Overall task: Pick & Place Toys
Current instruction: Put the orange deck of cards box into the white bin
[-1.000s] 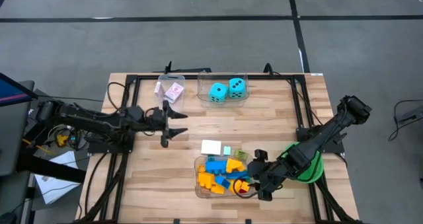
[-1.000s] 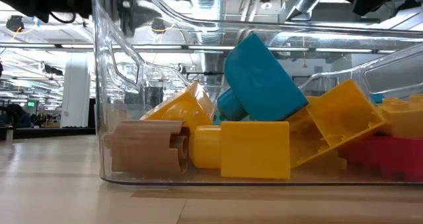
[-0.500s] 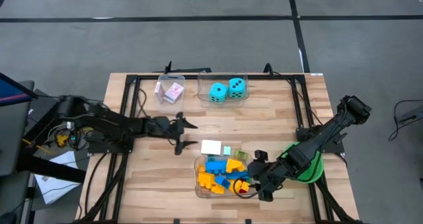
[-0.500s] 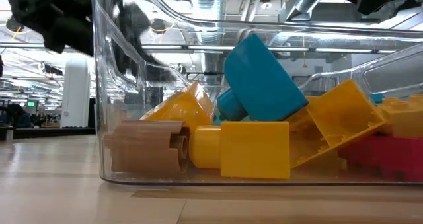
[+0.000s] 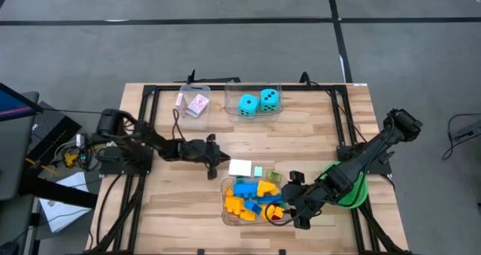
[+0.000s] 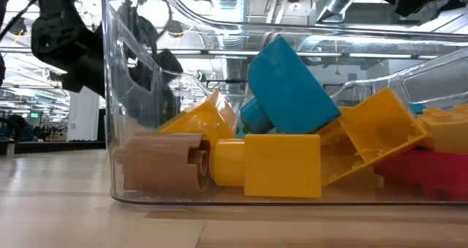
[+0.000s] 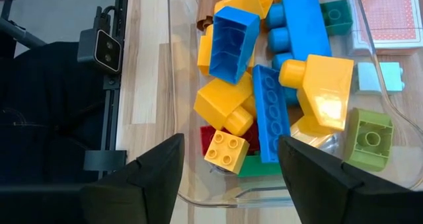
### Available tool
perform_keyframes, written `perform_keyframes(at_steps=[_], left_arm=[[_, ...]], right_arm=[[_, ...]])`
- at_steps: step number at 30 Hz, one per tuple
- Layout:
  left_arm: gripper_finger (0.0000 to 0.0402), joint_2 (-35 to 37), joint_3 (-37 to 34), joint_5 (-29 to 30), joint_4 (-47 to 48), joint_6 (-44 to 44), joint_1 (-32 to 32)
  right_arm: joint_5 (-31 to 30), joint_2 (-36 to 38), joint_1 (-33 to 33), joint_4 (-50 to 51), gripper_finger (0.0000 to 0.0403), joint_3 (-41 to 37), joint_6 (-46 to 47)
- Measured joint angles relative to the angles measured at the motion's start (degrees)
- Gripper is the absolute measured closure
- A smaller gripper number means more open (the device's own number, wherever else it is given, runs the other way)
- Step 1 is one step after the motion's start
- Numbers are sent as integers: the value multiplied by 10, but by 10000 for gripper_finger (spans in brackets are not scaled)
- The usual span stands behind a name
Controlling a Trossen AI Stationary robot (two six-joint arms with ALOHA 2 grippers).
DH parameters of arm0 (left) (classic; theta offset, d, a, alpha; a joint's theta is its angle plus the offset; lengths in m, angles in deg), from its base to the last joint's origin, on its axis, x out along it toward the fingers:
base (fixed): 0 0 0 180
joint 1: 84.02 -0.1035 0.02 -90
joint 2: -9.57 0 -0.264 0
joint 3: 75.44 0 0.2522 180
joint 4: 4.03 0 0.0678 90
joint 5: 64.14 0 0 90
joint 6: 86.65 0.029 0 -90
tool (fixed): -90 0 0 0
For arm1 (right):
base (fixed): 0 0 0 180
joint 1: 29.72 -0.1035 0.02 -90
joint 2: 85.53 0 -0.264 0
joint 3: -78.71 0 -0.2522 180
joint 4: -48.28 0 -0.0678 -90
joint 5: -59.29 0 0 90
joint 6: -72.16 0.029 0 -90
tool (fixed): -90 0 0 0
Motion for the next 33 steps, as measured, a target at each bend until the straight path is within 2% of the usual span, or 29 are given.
perform_keyframes(at_steps=[8, 24, 29, 33], left_arm=[[399, -38, 18, -15, 7, -2, 0], [399, -33, 17, -25, 88, -46, 1], [401, -11, -13, -30, 95, -62, 1], [400, 35, -43, -31, 131, -89, 2]], right_arm=[[0, 0, 0, 1, 168, 0, 0], [0, 0, 0, 2, 168, 0, 0], [0, 0, 0, 3, 168, 0, 2], [0, 0, -1, 6, 168, 0, 6]])
